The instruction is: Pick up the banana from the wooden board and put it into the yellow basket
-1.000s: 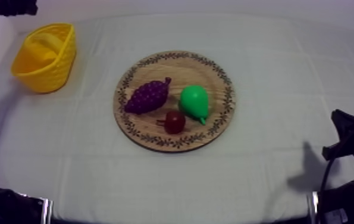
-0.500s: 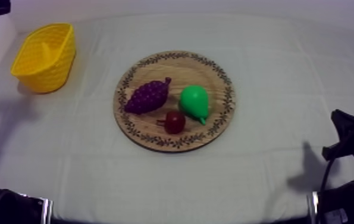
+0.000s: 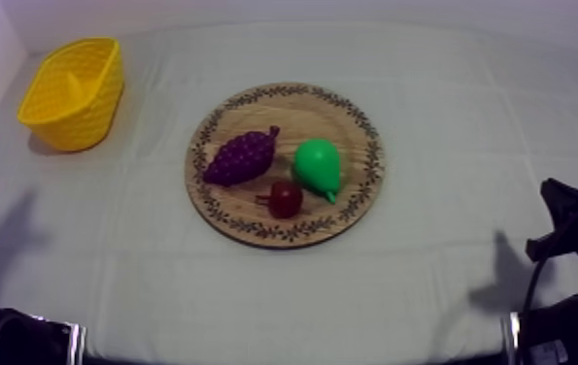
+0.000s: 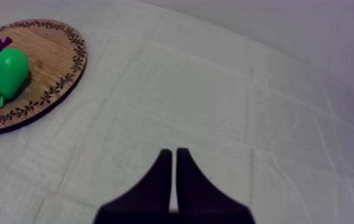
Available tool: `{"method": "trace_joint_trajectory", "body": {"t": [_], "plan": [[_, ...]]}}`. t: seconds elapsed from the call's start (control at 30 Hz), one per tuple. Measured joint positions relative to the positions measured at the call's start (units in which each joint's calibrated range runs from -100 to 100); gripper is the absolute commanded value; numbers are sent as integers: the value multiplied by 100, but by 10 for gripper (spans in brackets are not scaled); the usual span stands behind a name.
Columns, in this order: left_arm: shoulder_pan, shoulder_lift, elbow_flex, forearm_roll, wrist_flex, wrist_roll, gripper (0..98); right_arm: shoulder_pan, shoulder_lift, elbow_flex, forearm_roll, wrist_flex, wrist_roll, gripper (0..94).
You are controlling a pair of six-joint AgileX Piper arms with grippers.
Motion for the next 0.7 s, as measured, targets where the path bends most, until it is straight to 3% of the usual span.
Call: {"method": "trace_joint_trajectory", "body": {"t": [0.23,0.4,0.7], "plan": [[-115,-1006,1578,-132,-852,306,0,0,0,0,0,0,0,6],[-257,-1625,2690,-21,-1340,442,0,0,0,0,0,0,0,6],[-477,-2585,4246,90,-1562,517,0,0,0,0,0,0,0,6]]}}
